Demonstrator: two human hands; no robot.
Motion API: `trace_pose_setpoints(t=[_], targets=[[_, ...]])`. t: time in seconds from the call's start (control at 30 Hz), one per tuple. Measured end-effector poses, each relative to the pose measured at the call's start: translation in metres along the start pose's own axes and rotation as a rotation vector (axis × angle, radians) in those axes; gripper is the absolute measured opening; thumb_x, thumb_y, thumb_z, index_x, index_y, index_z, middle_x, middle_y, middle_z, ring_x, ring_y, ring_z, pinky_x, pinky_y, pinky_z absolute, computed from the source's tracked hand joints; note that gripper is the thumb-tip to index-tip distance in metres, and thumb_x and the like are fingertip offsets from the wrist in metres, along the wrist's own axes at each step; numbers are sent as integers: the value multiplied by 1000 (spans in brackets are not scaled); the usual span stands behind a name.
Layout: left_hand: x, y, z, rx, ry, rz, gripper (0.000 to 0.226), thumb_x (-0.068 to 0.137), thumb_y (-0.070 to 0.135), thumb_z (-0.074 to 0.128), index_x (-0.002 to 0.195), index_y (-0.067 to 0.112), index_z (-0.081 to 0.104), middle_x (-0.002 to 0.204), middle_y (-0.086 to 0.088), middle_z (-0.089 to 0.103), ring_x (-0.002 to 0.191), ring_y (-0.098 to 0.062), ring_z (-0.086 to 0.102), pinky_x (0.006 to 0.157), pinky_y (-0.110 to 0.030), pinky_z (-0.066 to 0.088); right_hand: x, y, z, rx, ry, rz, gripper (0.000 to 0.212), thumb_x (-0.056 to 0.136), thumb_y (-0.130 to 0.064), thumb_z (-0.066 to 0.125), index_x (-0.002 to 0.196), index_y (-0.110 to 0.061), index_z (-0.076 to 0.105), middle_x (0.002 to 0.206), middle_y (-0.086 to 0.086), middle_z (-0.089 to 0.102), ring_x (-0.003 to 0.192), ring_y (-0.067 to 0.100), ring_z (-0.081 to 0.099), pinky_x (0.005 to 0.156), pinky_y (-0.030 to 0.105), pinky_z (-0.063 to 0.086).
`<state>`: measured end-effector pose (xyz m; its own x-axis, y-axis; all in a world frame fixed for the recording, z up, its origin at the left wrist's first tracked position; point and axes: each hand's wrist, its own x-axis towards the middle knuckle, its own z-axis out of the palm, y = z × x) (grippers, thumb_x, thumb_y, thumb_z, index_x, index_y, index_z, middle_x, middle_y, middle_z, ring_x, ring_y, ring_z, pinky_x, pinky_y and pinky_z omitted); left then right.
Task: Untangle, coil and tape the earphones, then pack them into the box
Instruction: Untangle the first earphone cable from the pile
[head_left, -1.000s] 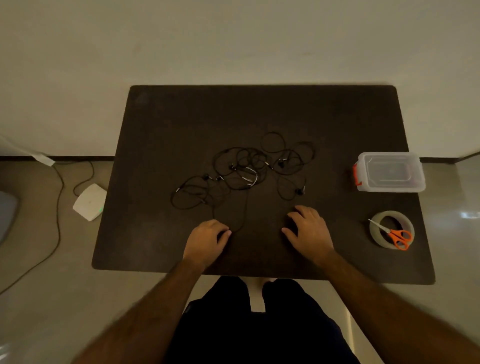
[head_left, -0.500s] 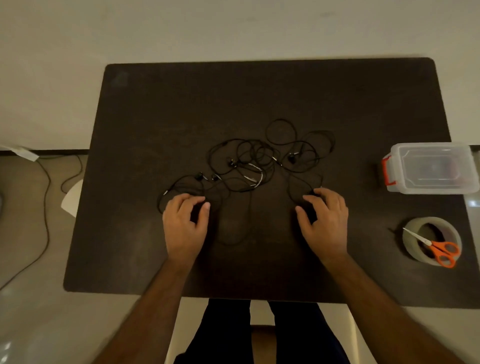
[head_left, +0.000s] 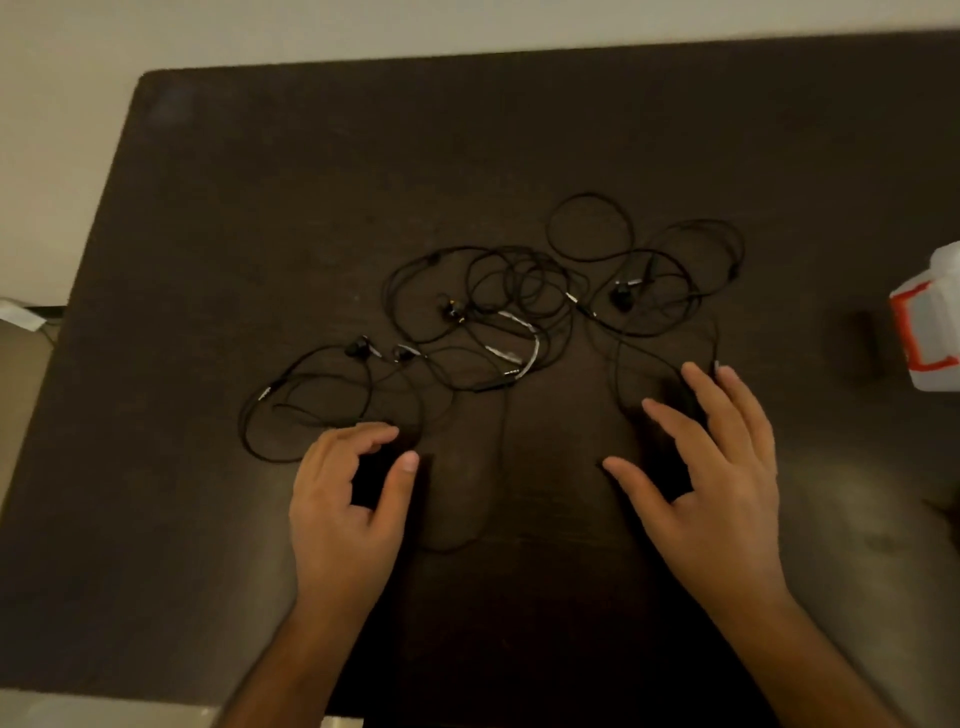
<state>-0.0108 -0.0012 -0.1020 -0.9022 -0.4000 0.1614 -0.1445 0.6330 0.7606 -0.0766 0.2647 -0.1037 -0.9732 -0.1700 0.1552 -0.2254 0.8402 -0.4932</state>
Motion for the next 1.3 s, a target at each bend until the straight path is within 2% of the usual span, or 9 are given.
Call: trace_pose_setpoints(t=[0.23,0.37,0.47,0.67,0.87,0.97,1.1,1.2,1.3], targets=[[0,-3,1,88,-52,71,34,86,49,55,119,42,55,114,23,57,109,-4,55,94,-44,47,-2,4,9,-103,-32,-92,79,80,-70,50,139,-18,52,160,10,24,152,29,8,115,47,18],[-4,-6,4,138,-48,136,42,85,53,53,124,36,57,111,21,54,103,6,47,90,-36,43,-4,1,7,-153,-90,-70,85,81,-77,44,148,-25,38,164,6,13,152,25,-3,114,44,9],[-5,-9,6,130,-32,126,44,84,53,57,124,34,57,111,23,55,106,4,49,95,-38,45,-3,-3,3,-156,-133,-26,88,79,-76,43,152,-30,28,165,2,4,151,22,-9,118,42,5],[-7,-12,6,191,-42,220,38,91,41,63,127,31,57,119,10,64,112,-10,57,96,-40,48,-7,-5,4,-191,-110,-41,80,86,-72,46,151,-27,31,164,6,11,151,27,-3,120,48,12],[-10,-5,6,451,-75,321,48,95,46,55,140,29,52,135,1,58,124,-23,50,103,-46,42,-8,-10,4,-292,-102,-46,78,89,-74,37,148,-23,39,162,9,19,151,31,4,118,52,20],[-11,-3,6,492,-85,314,52,96,46,54,144,26,48,141,0,53,130,-23,46,106,-46,40,-10,-10,5,-321,-56,-61,76,89,-73,39,143,-21,46,157,10,31,148,31,15,116,50,25],[-12,0,4,465,-94,295,49,98,40,54,143,23,48,145,2,51,133,-20,44,109,-45,37,-13,-12,5,-382,43,-102,67,88,-71,43,126,-18,60,138,5,53,136,27,36,108,44,38],[-14,2,1,388,-109,288,44,97,36,56,140,24,52,140,4,56,129,-16,49,108,-44,41,-17,-16,2,-394,113,-142,52,91,-63,47,115,-20,64,125,0,60,126,22,44,100,38,43],[-19,4,1,301,-96,272,36,98,33,56,133,24,59,133,5,61,123,-12,54,106,-39,43,-21,-19,-1,-387,120,-163,37,94,-52,50,116,-24,62,118,-3,62,118,18,48,96,34,44]])
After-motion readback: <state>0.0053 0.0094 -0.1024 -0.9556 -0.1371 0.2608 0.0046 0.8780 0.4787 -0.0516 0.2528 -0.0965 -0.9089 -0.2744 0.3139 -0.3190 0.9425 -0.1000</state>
